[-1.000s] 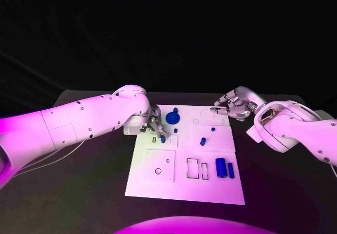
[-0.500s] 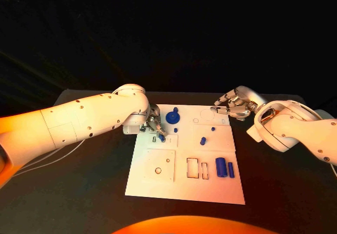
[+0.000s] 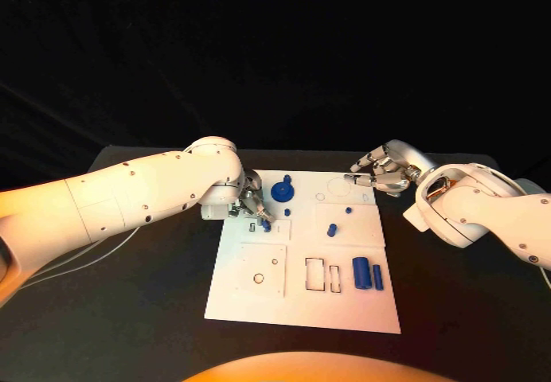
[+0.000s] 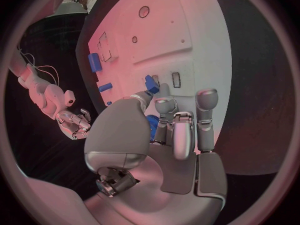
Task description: Assemble the parts on the task board
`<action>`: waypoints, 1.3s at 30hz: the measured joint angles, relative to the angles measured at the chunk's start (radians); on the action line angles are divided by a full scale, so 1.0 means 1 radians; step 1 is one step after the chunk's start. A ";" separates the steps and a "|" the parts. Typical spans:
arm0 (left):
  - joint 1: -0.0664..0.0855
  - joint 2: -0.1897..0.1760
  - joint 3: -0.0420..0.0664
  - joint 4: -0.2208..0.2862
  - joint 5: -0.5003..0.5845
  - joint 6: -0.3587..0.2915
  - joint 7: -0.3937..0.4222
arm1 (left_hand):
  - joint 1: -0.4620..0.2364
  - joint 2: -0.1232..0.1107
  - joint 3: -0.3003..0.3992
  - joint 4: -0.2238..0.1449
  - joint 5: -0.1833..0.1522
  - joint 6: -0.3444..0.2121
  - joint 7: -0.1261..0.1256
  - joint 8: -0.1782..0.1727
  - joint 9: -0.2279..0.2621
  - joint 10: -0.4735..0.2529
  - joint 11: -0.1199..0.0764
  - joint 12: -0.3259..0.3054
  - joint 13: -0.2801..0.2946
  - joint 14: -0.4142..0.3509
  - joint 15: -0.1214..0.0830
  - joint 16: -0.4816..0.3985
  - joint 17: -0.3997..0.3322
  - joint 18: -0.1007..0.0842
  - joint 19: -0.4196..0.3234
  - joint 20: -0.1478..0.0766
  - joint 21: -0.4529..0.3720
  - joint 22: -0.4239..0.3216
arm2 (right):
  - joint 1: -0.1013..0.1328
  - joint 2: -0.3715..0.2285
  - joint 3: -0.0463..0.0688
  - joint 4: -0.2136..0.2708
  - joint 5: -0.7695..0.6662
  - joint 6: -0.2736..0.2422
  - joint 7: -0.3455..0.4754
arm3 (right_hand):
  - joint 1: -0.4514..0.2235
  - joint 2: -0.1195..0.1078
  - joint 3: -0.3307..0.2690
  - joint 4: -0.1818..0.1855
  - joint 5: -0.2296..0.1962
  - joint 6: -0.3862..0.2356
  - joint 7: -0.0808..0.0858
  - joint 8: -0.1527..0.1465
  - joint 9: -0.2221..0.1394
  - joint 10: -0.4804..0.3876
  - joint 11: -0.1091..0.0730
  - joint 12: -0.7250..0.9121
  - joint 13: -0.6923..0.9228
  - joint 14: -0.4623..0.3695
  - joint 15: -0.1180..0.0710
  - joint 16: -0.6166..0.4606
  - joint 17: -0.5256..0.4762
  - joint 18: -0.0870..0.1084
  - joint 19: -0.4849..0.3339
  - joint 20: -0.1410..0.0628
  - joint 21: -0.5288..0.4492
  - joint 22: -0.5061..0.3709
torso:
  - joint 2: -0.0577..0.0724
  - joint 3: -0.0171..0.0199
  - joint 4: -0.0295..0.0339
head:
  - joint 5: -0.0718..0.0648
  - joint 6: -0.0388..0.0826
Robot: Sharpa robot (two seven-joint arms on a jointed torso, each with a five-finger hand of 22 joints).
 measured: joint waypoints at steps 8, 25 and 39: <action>0.000 -0.001 0.000 0.000 0.004 0.000 0.000 | -0.038 -0.011 -0.003 0.003 0.000 0.004 0.004 0.000 -0.003 0.000 0.000 0.000 0.001 0.000 0.000 0.000 0.000 0.000 0.000 0.000 0.000 0.002 | 0.000 0.000 0.000 -0.001 0.000 0.000 0.000 | 0.000 0.000 0.000 0.000 0.000 0.000 0.000 0.000 0.000 0.000 0.000 0.000 0.000 0.000 0.000 0.000 0.000 0.000 0.000 0.000 -0.002 0.000 | 0.000 0.0000 0.0001 | -0.001 0.000; 0.000 -0.002 0.000 -0.002 0.002 0.001 0.000 | -0.051 -0.016 -0.015 0.003 0.000 0.007 0.000 0.000 -0.005 0.000 0.000 0.004 0.001 0.000 0.000 0.000 0.000 0.000 0.000 0.000 0.000 0.003 | -0.001 -0.001 0.000 -0.001 0.000 0.000 0.000 | 0.000 0.000 0.000 0.000 0.000 0.000 0.000 0.000 0.000 0.000 0.000 0.000 0.000 0.000 0.000 0.000 0.000 0.000 0.000 0.000 -0.002 0.000 | 0.000 0.0000 -0.0003 | -0.001 -0.001; 0.000 -0.004 0.000 -0.001 0.018 0.000 0.000 | -0.016 -0.032 -0.007 -0.004 0.000 0.007 0.000 0.000 -0.010 0.000 0.000 0.004 -0.007 0.000 0.000 0.000 0.000 0.000 0.000 0.000 0.000 0.000 | -0.001 0.000 0.000 -0.002 0.000 0.000 0.000 | -0.004 0.004 -0.003 0.003 0.000 0.000 0.000 0.000 0.001 0.000 0.000 0.000 0.000 0.000 0.000 -0.004 0.000 0.000 0.000 0.000 -0.002 0.000 | 0.000 -0.0005 -0.0002 | 0.000 -0.003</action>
